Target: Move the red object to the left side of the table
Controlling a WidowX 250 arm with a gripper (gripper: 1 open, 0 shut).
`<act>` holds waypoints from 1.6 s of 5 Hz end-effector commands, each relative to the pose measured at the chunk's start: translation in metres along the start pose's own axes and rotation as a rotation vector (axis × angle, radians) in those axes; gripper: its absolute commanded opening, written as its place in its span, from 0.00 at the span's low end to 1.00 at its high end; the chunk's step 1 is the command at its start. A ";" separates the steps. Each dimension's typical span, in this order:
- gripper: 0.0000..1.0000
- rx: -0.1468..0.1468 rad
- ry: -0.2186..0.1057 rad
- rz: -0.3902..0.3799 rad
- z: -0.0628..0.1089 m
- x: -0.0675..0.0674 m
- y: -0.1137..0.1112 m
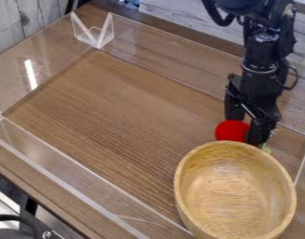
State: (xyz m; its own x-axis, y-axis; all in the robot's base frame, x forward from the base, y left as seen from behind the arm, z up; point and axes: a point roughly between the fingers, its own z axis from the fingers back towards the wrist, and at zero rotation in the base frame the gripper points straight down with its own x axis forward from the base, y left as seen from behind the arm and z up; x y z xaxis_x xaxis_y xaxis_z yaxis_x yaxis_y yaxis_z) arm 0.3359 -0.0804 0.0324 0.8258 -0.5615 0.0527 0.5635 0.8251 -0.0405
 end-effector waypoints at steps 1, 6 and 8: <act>1.00 0.027 -0.065 -0.006 0.034 0.011 0.011; 0.00 0.173 -0.106 0.100 0.119 -0.068 0.085; 0.00 0.188 -0.055 0.267 0.128 -0.116 0.135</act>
State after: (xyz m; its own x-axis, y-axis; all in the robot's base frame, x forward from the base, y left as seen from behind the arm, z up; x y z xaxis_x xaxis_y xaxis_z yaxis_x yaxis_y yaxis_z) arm 0.3091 0.1009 0.1286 0.9442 -0.3219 0.0698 0.3160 0.9450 0.0839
